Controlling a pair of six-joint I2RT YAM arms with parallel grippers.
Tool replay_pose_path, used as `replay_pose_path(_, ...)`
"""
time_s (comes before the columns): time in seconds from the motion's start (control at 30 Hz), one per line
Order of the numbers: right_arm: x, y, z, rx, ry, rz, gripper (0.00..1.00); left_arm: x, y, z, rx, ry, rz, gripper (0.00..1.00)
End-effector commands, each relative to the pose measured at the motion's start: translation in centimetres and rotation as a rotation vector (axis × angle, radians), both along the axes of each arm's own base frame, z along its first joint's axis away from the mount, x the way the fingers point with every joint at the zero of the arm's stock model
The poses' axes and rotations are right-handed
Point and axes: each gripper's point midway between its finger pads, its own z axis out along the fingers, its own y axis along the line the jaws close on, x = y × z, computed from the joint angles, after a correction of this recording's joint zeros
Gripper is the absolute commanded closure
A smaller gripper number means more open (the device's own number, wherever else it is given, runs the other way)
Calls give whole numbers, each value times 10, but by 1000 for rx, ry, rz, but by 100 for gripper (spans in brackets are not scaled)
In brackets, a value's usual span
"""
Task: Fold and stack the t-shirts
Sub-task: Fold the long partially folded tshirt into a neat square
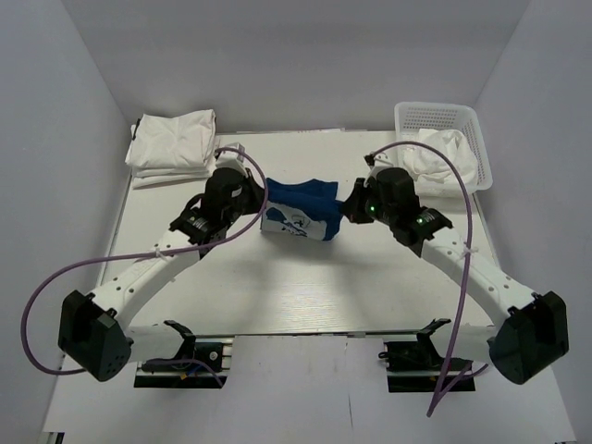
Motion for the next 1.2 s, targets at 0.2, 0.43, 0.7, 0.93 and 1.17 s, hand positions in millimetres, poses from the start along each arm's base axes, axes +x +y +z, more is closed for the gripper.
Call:
replay_pose_path(0.2,73,3,39,-9,-80,-107,100,60,21,16,78,-18,238,100)
replay_pose_path(0.43,113,-1,12,-24,-6,-118,100,109,20,-10,136,39,288,100)
replay_pose_path(0.7,152,10,-30,41,112,-46,100,156,32,-39,130,96,352,100)
replay_pose_path(0.93,200,3,-70,70,199,-61,100,207,9,-65,113,117,276,100)
replay_pose_path(1.17,245,1,-94,92,238,-32,64,245,2,-97,139,194,270,1)
